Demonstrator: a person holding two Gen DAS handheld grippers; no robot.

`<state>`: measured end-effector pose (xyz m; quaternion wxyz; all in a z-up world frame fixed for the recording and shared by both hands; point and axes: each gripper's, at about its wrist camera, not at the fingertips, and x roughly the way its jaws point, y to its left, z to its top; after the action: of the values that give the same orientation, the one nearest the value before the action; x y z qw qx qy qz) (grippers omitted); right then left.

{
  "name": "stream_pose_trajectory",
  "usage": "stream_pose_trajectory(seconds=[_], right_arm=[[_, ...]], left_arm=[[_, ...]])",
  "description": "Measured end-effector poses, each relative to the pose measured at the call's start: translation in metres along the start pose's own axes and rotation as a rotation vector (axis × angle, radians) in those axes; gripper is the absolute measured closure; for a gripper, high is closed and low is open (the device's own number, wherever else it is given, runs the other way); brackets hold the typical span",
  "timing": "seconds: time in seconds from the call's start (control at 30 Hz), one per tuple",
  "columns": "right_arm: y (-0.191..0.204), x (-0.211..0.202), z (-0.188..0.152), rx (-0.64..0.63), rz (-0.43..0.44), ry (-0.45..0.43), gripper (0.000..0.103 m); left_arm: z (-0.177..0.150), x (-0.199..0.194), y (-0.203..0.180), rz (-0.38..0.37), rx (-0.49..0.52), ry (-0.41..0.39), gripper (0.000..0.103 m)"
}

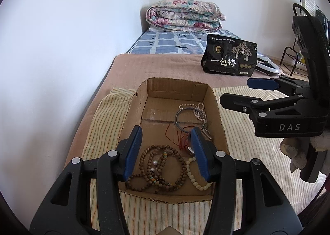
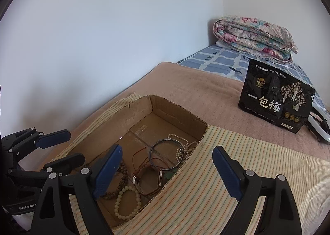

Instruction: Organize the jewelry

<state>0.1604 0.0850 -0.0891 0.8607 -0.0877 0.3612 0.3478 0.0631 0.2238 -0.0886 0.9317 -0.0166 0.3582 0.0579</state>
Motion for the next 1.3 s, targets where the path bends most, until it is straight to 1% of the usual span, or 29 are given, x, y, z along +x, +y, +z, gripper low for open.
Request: stream_pose_trajectory(seconds=[0.13,0.37,0.5,0.53,0.57,0.6,0.73,0.77,0.8,0.83,0.87,1.0,1.2,1.23,1.27,1.3], right_arm=[[-0.003,-0.015,0.000,-0.003,-0.013,-0.013,0.012],[-0.012,-0.050,-0.002,0.003,-0.040,-0.042,0.012],[-0.017,-0.072,-0.006,0.005,-0.056,-0.066,0.012],[-0.018,-0.078,-0.007,0.004,-0.061,-0.072,0.012],[-0.019,-0.083,-0.009,0.004,-0.064,-0.076,0.012],[-0.020,-0.089,-0.010,0.004,-0.067,-0.081,0.012],[-0.023,-0.109,-0.016,0.004,-0.079,-0.100,0.011],[-0.024,-0.113,-0.018,0.003,-0.082,-0.103,0.011],[-0.024,-0.118,-0.020,0.003,-0.087,-0.107,0.011],[-0.025,-0.122,-0.022,0.004,-0.090,-0.111,0.008],[-0.026,-0.127,-0.024,0.005,-0.093,-0.114,0.000],[-0.027,-0.143,-0.032,-0.011,-0.119,-0.135,0.000],[-0.027,-0.158,-0.041,-0.019,-0.141,-0.146,0.000],[-0.027,-0.159,-0.043,-0.020,-0.149,-0.147,0.000],[-0.027,-0.160,-0.044,-0.020,-0.157,-0.147,0.000],[-0.027,-0.161,-0.046,-0.019,-0.162,-0.146,0.000]], left_arm=[[0.005,-0.016,-0.008,0.012,0.020,-0.037,0.053],[0.014,-0.044,-0.014,0.017,-0.001,-0.093,0.053],[0.016,-0.060,-0.020,0.027,0.007,-0.121,0.052],[0.016,-0.063,-0.022,0.029,0.008,-0.124,0.051],[0.016,-0.066,-0.023,0.031,0.007,-0.125,0.045],[0.016,-0.069,-0.024,0.032,0.004,-0.128,0.043],[0.014,-0.084,-0.029,0.044,-0.002,-0.146,0.043],[0.013,-0.088,-0.030,0.049,-0.002,-0.153,0.041],[0.012,-0.092,-0.032,0.055,-0.003,-0.160,0.035],[0.011,-0.096,-0.033,0.057,-0.005,-0.170,0.032],[0.011,-0.101,-0.034,0.055,-0.009,-0.179,0.031],[0.005,-0.112,-0.040,0.049,-0.018,-0.185,0.031],[0.000,-0.119,-0.054,0.057,0.019,-0.194,0.030],[-0.001,-0.120,-0.056,0.055,0.020,-0.197,0.027],[-0.001,-0.121,-0.057,0.049,0.021,-0.200,0.018],[-0.001,-0.122,-0.059,0.043,0.021,-0.205,0.012]])
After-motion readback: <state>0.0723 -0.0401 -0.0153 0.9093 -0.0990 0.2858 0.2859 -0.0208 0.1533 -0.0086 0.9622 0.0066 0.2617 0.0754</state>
